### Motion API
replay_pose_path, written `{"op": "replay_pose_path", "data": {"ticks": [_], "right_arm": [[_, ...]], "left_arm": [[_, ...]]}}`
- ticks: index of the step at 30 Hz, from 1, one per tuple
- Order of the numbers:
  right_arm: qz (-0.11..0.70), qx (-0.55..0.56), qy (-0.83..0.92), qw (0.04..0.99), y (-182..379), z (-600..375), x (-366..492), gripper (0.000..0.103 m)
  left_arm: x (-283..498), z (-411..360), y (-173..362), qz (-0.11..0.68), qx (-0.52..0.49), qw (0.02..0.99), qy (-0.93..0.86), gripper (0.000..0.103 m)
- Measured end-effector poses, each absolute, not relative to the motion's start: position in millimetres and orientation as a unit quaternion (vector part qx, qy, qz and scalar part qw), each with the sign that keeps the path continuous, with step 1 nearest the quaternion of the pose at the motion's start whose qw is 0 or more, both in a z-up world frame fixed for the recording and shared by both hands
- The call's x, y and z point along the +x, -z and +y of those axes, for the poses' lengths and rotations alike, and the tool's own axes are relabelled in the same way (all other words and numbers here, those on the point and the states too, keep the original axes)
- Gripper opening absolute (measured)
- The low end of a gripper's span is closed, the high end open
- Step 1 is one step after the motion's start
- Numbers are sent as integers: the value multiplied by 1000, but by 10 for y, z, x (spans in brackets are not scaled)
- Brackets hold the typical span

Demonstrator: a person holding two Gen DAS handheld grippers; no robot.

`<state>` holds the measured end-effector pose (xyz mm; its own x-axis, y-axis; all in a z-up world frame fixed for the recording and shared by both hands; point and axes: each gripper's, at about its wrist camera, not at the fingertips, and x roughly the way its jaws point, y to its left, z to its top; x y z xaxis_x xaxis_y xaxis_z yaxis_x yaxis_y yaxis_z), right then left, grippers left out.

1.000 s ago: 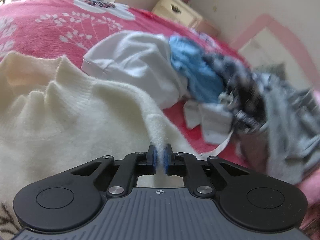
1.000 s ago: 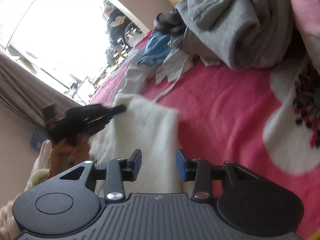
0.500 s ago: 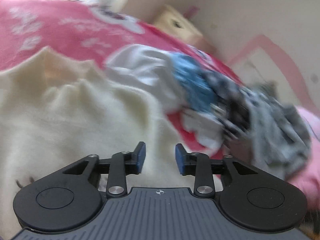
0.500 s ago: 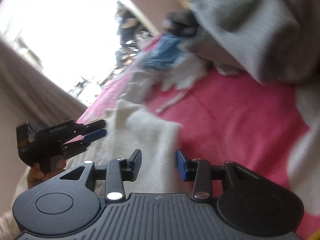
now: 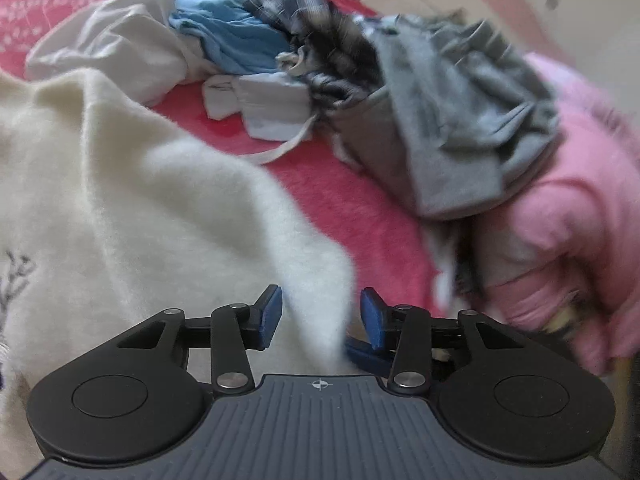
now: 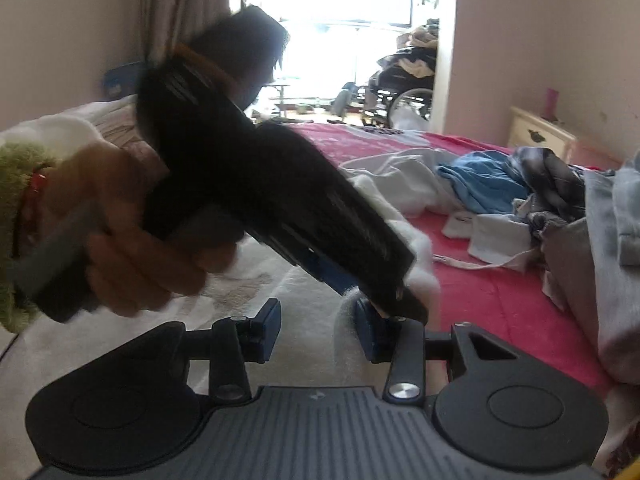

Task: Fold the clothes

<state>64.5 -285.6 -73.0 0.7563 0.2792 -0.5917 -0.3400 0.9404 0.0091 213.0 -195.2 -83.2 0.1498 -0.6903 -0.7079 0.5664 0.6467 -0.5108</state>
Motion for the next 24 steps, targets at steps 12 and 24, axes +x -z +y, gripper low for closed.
{"op": "replay_pose_path", "data": {"ticks": [12,24], "right_arm": [[357,63,-113,925,779,-3706,891,40],[353,218,-108,903,1362,-4068,1223,19]], "left_arm": [[2125,-1870,836,490,-103,760,415,13],[2045,-1941,876,492,-77,754,429,13]]}}
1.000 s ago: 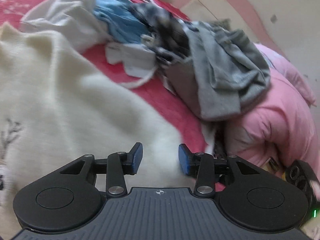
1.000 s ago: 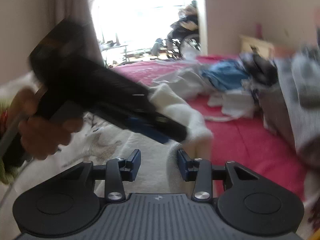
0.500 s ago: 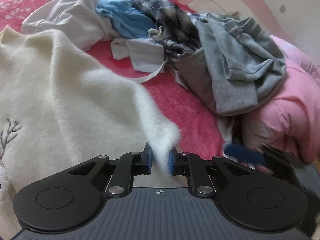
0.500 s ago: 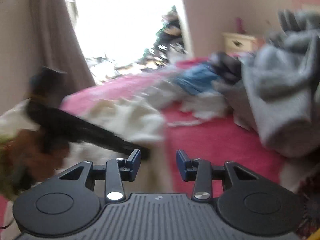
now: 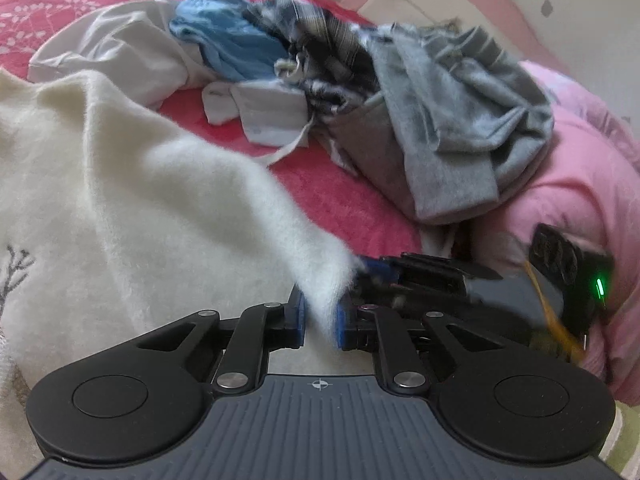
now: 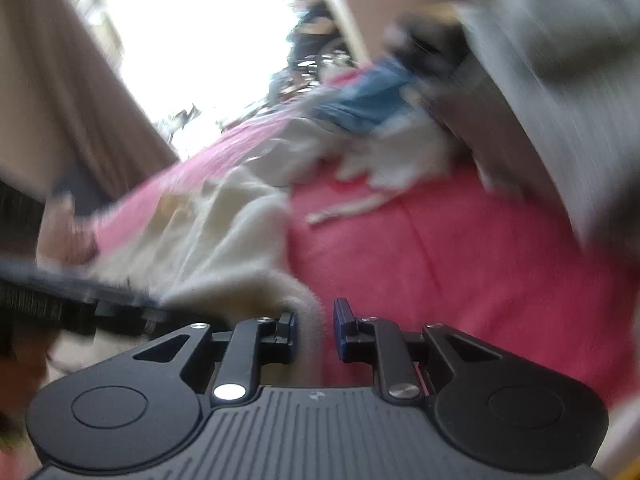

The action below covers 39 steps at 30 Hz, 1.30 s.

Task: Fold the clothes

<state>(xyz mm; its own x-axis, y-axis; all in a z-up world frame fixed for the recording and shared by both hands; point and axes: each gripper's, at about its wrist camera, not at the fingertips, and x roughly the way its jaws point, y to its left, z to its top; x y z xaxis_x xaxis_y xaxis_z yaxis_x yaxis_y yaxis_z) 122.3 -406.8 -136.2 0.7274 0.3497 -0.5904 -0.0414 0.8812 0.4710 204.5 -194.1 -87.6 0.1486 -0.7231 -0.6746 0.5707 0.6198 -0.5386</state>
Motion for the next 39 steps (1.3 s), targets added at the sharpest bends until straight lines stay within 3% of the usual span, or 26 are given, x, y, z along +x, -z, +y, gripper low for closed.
{"op": "replay_pose_path", "data": {"ticks": [2,7,12,26,27,31,39], "right_arm": [[345,259,-109,896,1464,-4156,1203,18],[336,304,-121,883,1535,-4274,1162,17],[327,338,-124,874,1626,-4356,1171,14],[320,324,-122,882,1611,-4311,1159,14],[320,323,-121,882,1610,-4311,1159,14],[320,321,-121,883,1609,-4310,1165,14],[320,318,-121,884,1616,-4312,1181,14]], "left_arm": [[2034,-1962,913,500,-70,747,432,16],[2029,-1617,817,474,-104,757,437,39],[2153,-1287,908,475,-116,800,348,39],[2051,-1445,980,464,-76,841,266,41],[2019,-1476,985,460,-74,845,262,39],[1932,-1522,953,441,-66,859,253,5],[1914,-1328,828,449,-84,859,233,4]]}}
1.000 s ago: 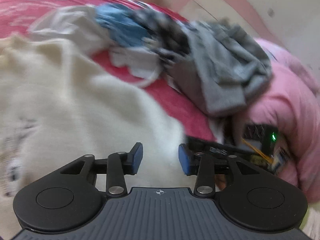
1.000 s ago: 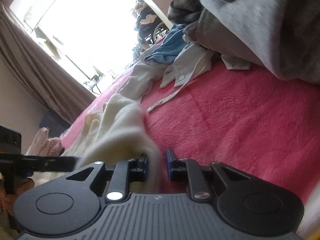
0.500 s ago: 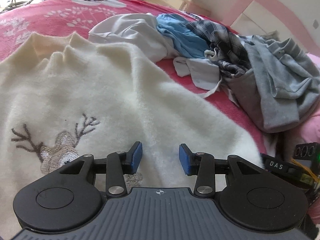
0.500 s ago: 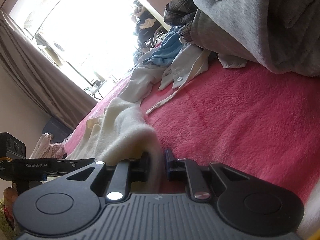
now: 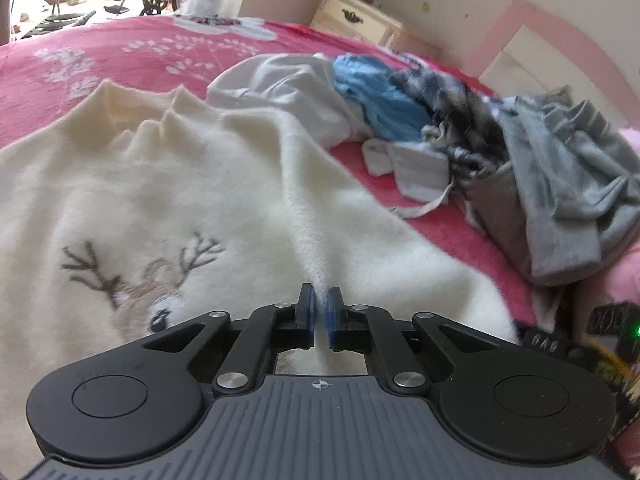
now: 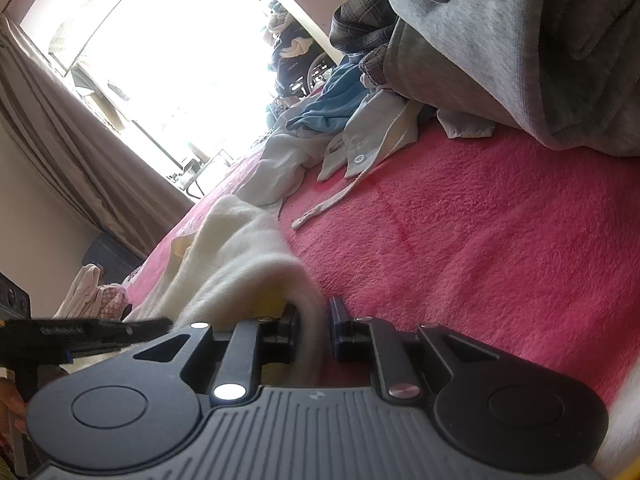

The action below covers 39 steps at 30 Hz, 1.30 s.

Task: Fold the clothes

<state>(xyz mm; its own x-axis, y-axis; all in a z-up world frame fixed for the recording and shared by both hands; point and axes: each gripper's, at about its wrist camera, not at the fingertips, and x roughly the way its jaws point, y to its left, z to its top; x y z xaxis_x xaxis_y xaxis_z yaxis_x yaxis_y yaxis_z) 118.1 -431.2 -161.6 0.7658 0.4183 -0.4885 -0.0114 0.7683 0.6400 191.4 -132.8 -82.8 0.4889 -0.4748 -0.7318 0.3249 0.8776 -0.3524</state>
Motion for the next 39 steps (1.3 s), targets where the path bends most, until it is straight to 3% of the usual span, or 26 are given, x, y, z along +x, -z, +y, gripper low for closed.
{"op": "replay_pose_path", "data": {"ticks": [5,8,16,21,23,25,29,32,39], "right_arm": [[320,316,-122,885,1617,-4316,1189,14],[320,316,-122,885,1617,-4317,1189,14],[319,314,-123,886,1622,-4317,1187,14],[318,316,-125,885,1630,-4328,1194,14],[319,320,-126,883,1637,-4343,1200,14],[325,325,-127,879,1624,-4363,1202,14],[364,335,-121,860,1477,-4461,1135,19],[384,353,-96,848,1290,-4557,948,28],[397,405,-118,815,1102,-4426,534,28]], "left_arm": [[1872,-1364,959,450,-52,862,228,7],[1878,-1313,881,442,-47,865,232,15],[2292,-1327,548,365,-49,897,242,23],[2795,-1731,918,379,22,900,215,23],[2970,-1807,1100,385,35,901,198,35],[3020,-1671,1183,384,-5,900,206,36],[2921,-1654,1122,372,11,904,209,36],[2786,-1624,946,350,9,913,211,36],[2015,-2052,761,324,77,873,356,36]]}}
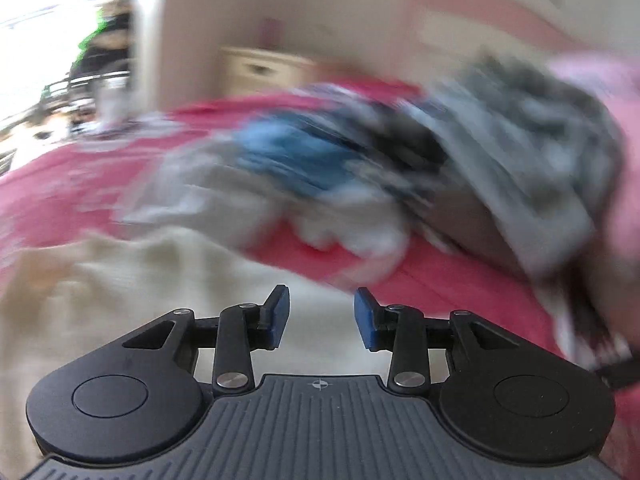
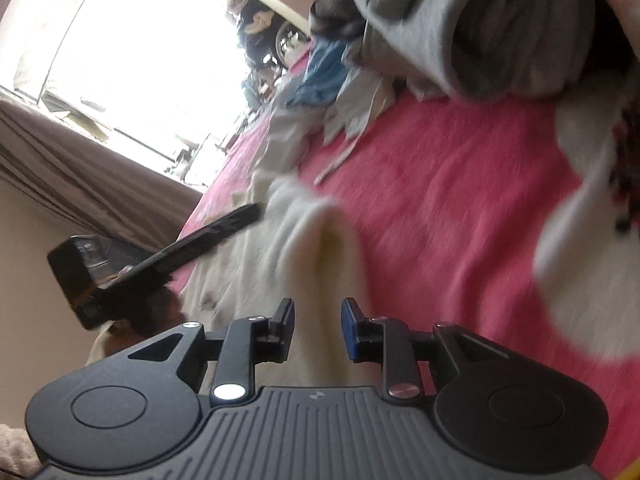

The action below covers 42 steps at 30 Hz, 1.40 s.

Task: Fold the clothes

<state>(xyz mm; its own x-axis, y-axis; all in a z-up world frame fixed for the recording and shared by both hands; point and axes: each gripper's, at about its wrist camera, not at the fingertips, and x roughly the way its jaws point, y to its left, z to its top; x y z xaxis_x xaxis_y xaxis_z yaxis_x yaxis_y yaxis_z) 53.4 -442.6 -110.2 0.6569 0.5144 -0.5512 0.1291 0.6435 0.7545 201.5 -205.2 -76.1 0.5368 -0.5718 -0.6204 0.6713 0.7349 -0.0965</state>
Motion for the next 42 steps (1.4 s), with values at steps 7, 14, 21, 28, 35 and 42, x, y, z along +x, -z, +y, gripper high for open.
{"op": "replay_pose_path", "data": {"ticks": [7,14,21,28,35,42], "right_arm": [[471,354,-101,802,1090,-4159,348,28],[530,341,-85,772,1077,-4021,-90,25],[574,318,-82,750,975,-3842,-425,26],[596,261,-81,755,858,-3625,-569,26],[605,261,-88,747,847,-3521,-787,31],[593,255,-70,761,887,-3416,-822,9]], "left_arm": [[1634,-2361,1092,290,196,869,351,37],[1494,-2371,1074,329,158,846,389,38],[1531,-2317,1168,339,101,857,374,39],[1330,-2193,1015,324,107,873,349,39],[618,-1430,744,347,68,847,397,40],[0,-997,961,412,13,817,403,40]]}}
